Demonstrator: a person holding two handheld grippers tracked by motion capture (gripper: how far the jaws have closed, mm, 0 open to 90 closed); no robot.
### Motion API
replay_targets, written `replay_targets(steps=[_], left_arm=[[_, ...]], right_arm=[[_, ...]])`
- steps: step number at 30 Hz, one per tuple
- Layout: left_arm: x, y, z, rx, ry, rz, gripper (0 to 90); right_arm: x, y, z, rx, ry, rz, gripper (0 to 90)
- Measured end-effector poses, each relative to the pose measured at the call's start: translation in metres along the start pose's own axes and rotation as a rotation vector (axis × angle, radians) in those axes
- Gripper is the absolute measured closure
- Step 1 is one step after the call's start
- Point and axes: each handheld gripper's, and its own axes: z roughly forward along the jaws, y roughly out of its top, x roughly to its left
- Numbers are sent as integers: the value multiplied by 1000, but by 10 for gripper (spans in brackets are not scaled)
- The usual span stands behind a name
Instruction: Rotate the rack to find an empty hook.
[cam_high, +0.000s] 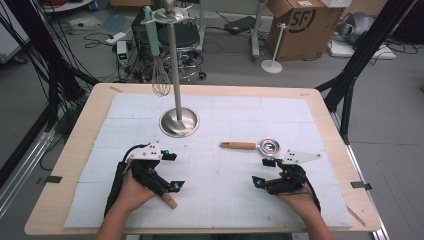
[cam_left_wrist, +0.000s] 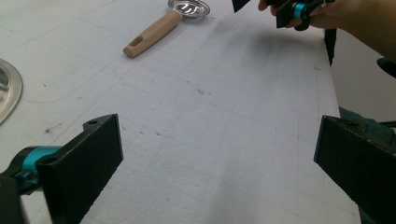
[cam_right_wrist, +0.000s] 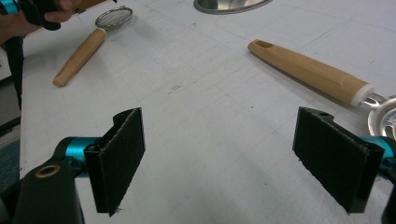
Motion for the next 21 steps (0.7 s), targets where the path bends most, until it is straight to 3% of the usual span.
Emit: replay_targets(steps=[21], left_arm=[[0,0,1,3,5,-6,17]], right_arm=[[0,-1,3,11,4,-19,163]])
